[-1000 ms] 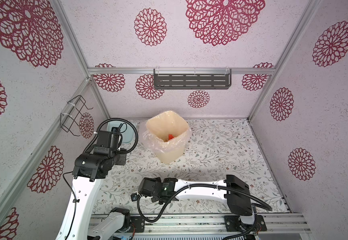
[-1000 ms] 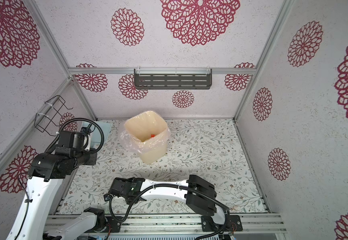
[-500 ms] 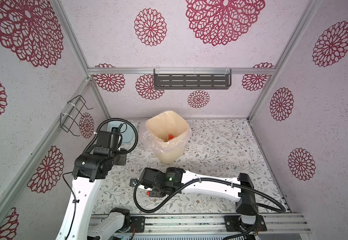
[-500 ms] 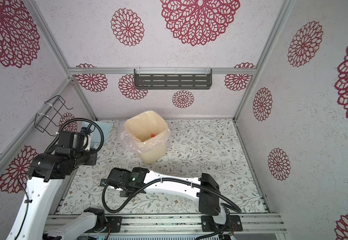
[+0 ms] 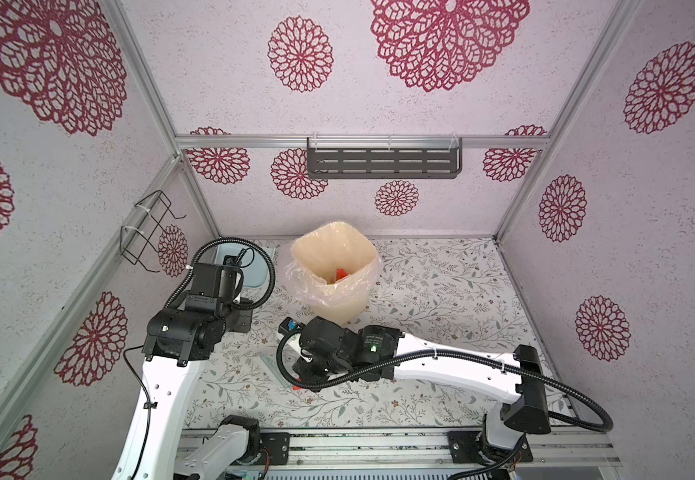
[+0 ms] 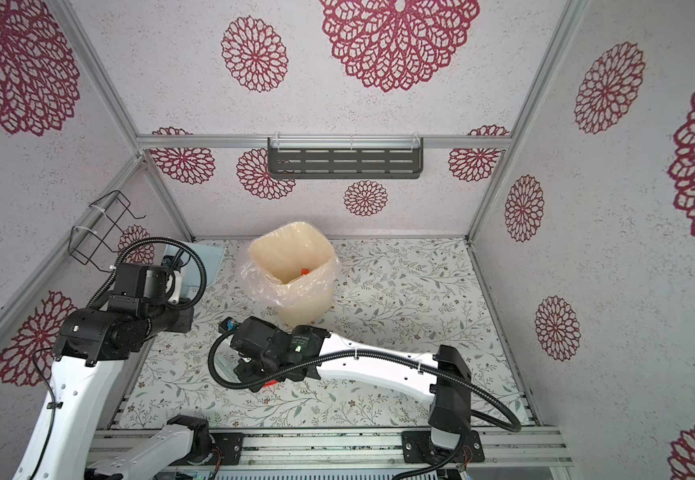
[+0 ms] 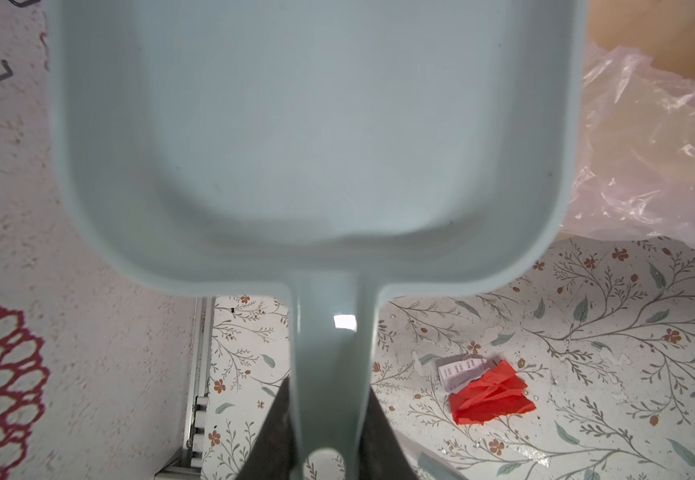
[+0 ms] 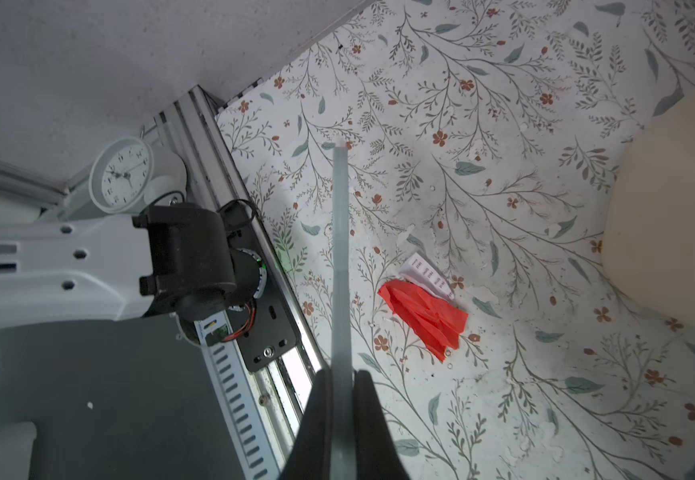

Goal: Sweep away the paper scraps from the table
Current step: 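Lower the teal dustpan beside the red scrap with left gripper while right brush repositions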

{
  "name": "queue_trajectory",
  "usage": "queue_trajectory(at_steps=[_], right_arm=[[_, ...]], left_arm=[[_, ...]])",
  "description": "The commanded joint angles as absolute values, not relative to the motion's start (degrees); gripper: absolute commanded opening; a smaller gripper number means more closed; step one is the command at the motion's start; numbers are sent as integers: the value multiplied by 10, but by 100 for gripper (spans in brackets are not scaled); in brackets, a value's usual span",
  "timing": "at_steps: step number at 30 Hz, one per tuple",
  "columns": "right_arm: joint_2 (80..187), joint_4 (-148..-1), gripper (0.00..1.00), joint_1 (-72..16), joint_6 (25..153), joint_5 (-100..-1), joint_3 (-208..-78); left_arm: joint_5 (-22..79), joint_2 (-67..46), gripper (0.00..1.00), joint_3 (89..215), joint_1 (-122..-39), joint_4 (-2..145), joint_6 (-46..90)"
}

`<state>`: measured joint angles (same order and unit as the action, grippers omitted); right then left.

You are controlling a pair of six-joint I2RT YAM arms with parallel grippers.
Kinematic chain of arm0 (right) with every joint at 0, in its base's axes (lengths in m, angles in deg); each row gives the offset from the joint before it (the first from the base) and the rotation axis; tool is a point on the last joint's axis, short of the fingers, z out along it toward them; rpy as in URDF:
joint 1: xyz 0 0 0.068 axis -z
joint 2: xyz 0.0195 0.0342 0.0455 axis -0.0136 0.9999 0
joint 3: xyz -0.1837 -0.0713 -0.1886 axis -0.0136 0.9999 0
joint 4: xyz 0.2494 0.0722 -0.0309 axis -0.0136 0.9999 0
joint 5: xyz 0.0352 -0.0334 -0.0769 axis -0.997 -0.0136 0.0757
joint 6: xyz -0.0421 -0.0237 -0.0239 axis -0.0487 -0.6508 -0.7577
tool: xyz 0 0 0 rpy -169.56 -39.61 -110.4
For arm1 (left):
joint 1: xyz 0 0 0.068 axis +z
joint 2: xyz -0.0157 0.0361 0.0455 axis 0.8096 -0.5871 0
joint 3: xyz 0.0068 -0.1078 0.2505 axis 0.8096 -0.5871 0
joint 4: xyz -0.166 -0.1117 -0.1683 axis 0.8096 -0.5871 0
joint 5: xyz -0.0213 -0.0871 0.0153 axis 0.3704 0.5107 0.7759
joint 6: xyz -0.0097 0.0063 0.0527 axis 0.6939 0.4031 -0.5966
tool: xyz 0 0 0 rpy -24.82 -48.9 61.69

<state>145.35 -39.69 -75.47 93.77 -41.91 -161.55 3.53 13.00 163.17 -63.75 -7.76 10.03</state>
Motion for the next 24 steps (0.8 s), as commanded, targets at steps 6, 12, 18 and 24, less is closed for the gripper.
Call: queue_trajectory(at_steps=[6,12,18,24], right_arm=[[1462,-586,0,-722,1154,-533,-1514],[1466,-611,0,-700,1210,-541,-1465],[1479,-583,0,-688,1231,-566,-1458],[1476,-538,0,-667,1243,-564,-1449]], left_arm=[[57,152,0,1613,-633,-85,100],[69,160,0,1599,-634,-89,108],[65,157,0,1595,-635,-92,105],[66,154,0,1592,-637,-89,105]])
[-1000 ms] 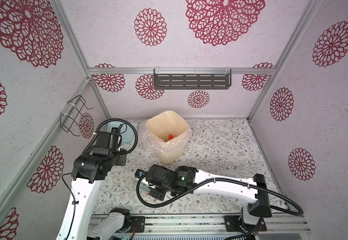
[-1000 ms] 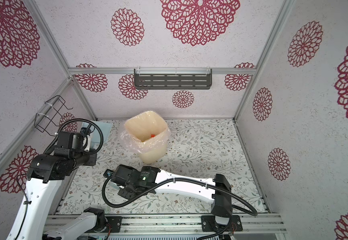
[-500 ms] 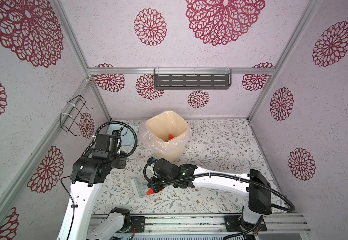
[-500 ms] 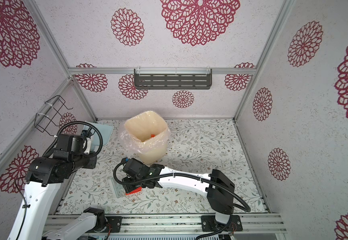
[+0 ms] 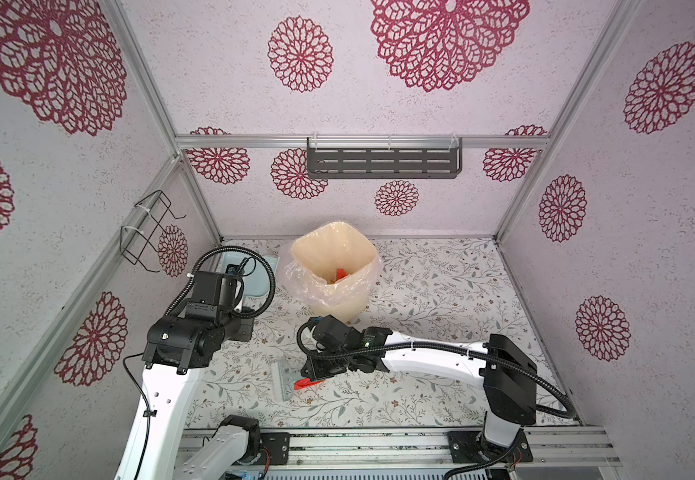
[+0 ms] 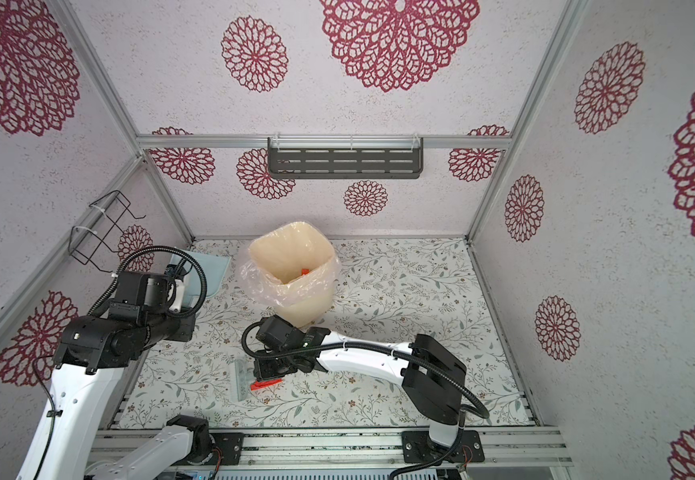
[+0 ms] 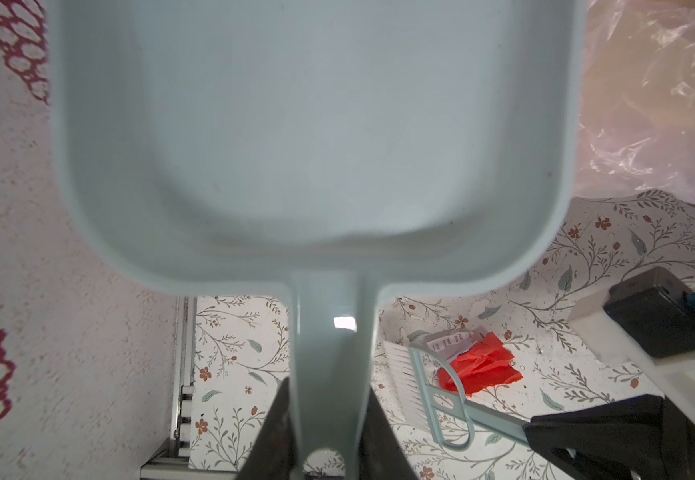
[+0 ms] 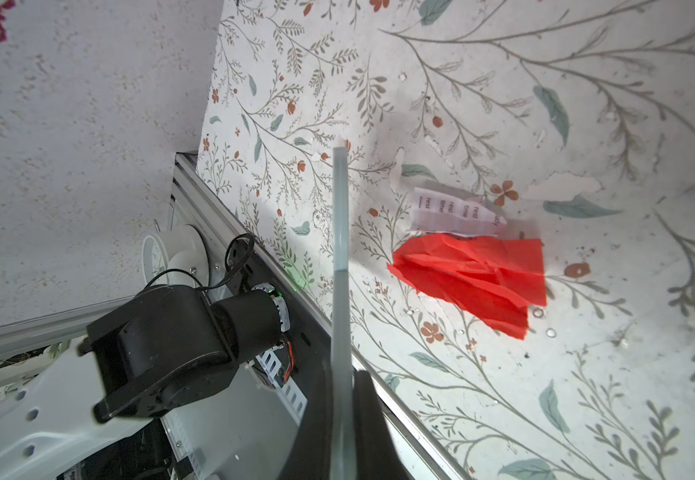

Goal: Sweep away the paper scraps from the table
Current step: 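Lower the teal dustpan beside the red scrap with left gripper while right brush repositions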

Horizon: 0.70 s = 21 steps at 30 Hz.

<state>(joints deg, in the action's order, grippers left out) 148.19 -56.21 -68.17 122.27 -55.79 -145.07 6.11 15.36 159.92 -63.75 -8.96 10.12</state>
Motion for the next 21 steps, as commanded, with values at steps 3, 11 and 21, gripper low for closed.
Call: queue_trajectory(at_steps=[3,11,21], right_arm=[[1465,-512,0,-659,1248,-558,-1435],[1419,-451,0,-622,1228,-551,-1387],[1339,-328,0,-546,1147,-519,-1329]], left_arm=[[65,155,0,1590,-637,-88,105],[64,155,0,1583,-639,-89,99],[61,153,0,1594,-663,-99,101]])
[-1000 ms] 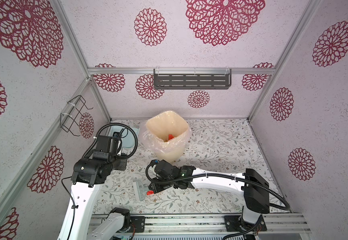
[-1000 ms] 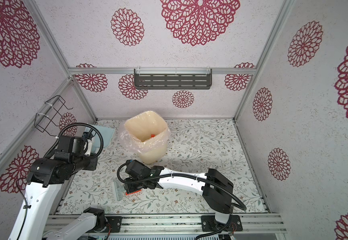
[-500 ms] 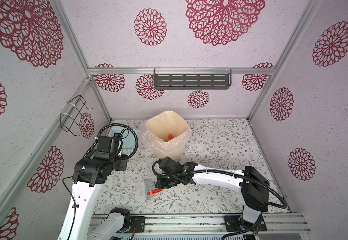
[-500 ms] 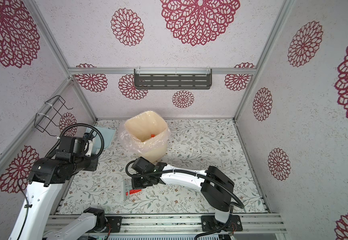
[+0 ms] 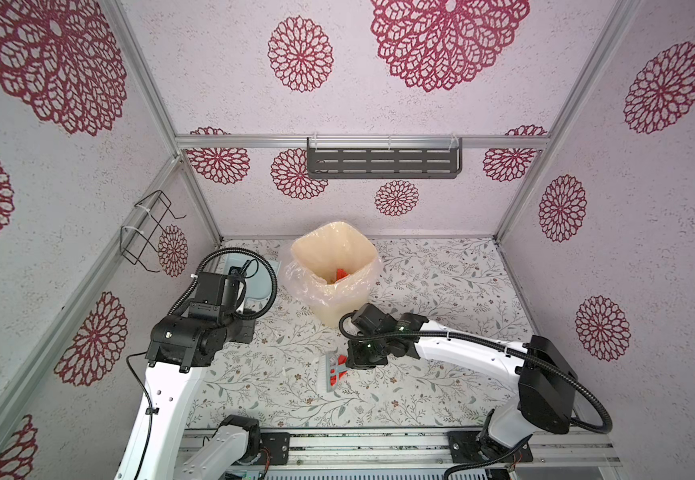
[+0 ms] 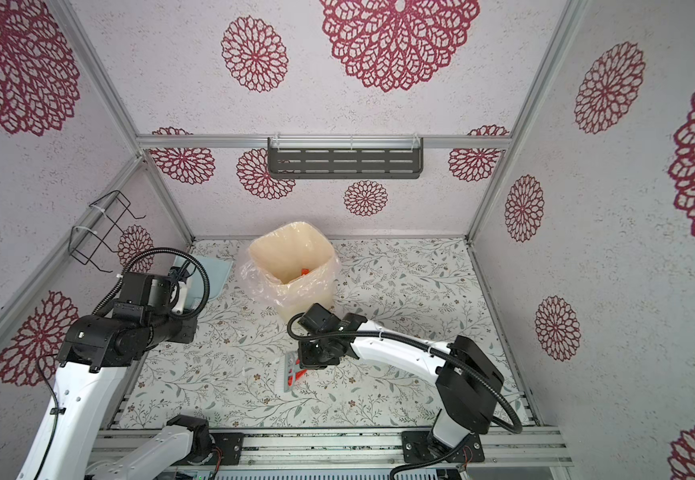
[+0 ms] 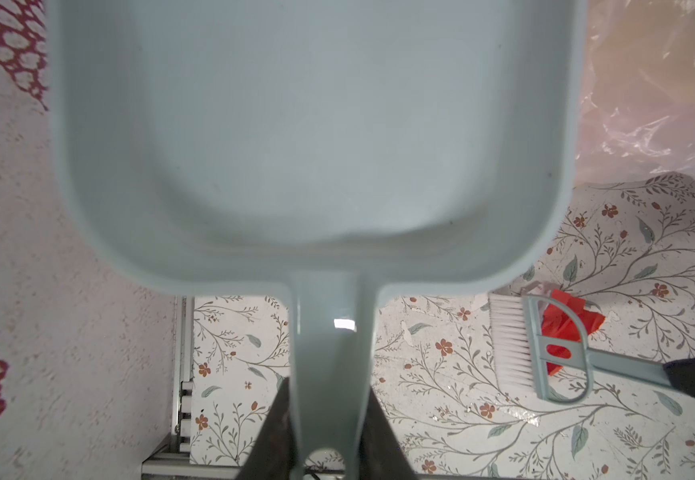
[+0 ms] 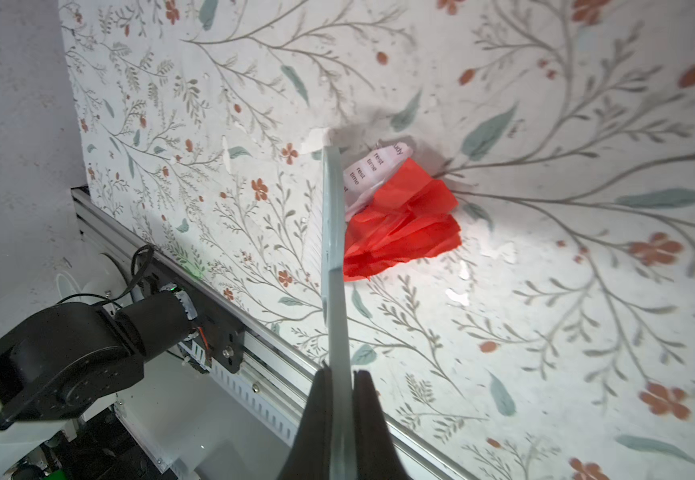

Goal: Sweep away the paper scraps from the table
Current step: 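Lower the teal dustpan beside the red scrap with left gripper while right brush repositions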

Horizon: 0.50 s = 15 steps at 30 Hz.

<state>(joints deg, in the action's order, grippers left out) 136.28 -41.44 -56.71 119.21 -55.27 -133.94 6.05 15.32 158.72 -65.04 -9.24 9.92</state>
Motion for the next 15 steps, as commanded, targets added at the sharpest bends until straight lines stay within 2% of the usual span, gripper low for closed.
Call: queue_trajectory(at_steps=[1,15], right_arm=[[1331,-314,0,-535,1135,-515,-1324],[1257,-176,0,-387,1006,-462,-1310]], left_arm=[[60,153,0,1596,-673,-100,103],[-11,109,0,1664,-895,-150,150]])
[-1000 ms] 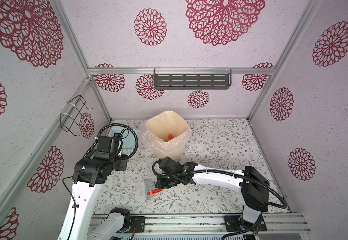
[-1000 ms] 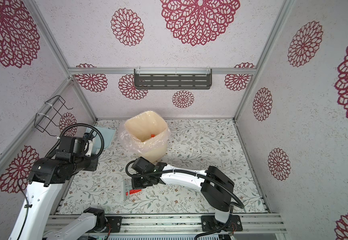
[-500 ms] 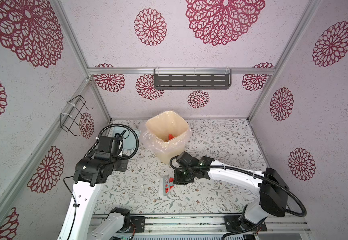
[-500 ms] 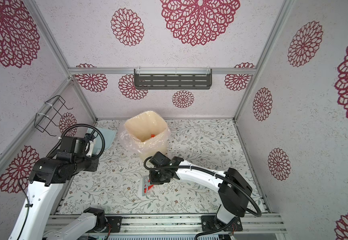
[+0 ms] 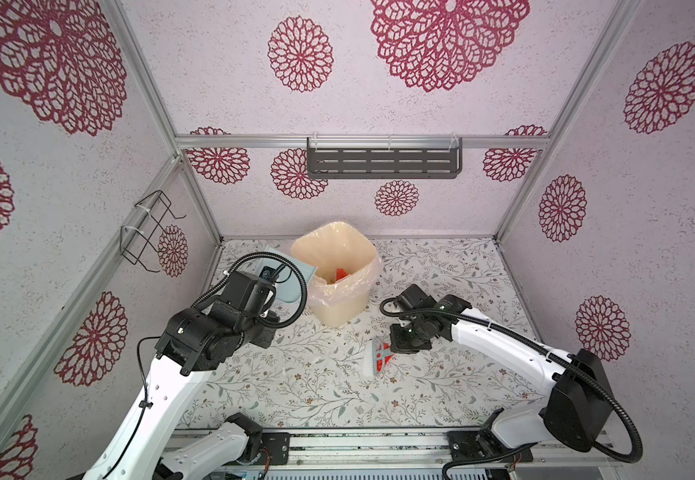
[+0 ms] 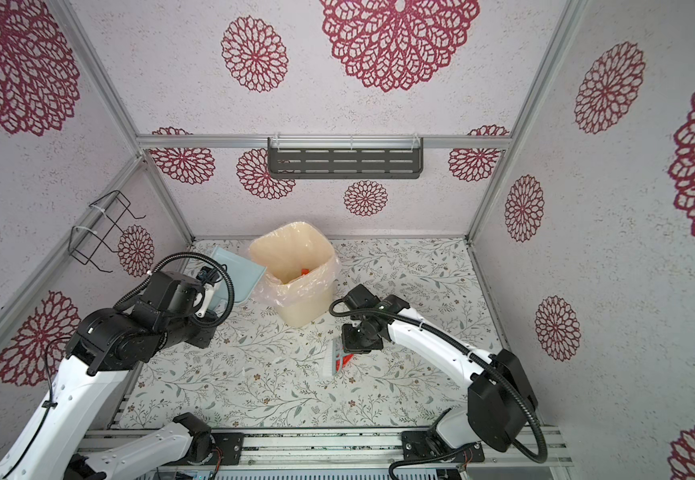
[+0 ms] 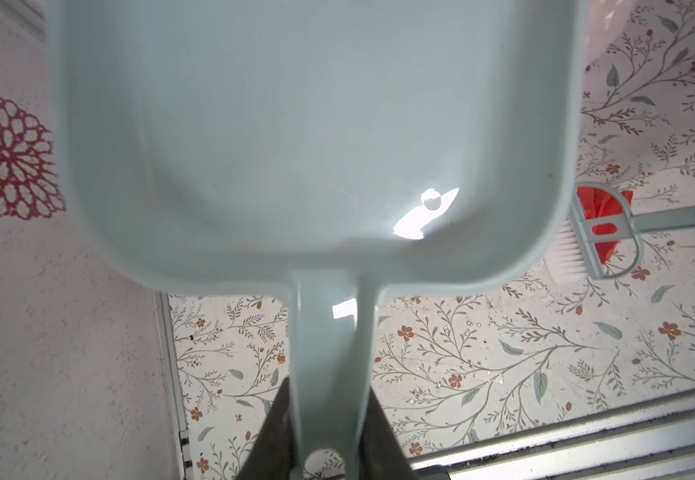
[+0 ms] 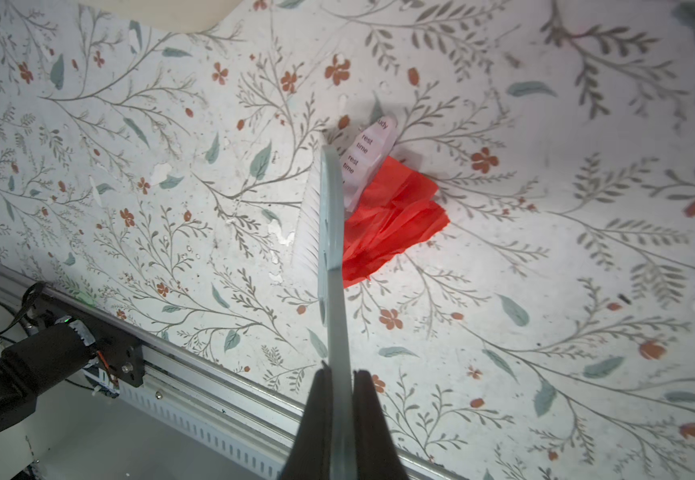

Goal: Sweep away the paper scraps from the table
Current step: 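Lower the teal dustpan beside the red scrap with left gripper while right brush repositions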

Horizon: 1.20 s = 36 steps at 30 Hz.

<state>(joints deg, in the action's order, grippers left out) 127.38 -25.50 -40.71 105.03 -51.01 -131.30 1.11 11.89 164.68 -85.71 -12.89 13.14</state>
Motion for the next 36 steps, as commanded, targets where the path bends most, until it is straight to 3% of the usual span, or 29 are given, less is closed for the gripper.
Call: queue_trajectory(at_steps=[1,14,36], right_arm=[[1253,-167,0,-377,999,-458,-1311],[1215,-118,0,-342,973,-496,-1403],[1212,-6,0,-299,935,-352,-1468]], left_arm=[[-16,105,0,1667,-919,-155,155],[-16,30,0,1646,-1148,-162,238],[89,-83,0,1486,-1255,35,244]])
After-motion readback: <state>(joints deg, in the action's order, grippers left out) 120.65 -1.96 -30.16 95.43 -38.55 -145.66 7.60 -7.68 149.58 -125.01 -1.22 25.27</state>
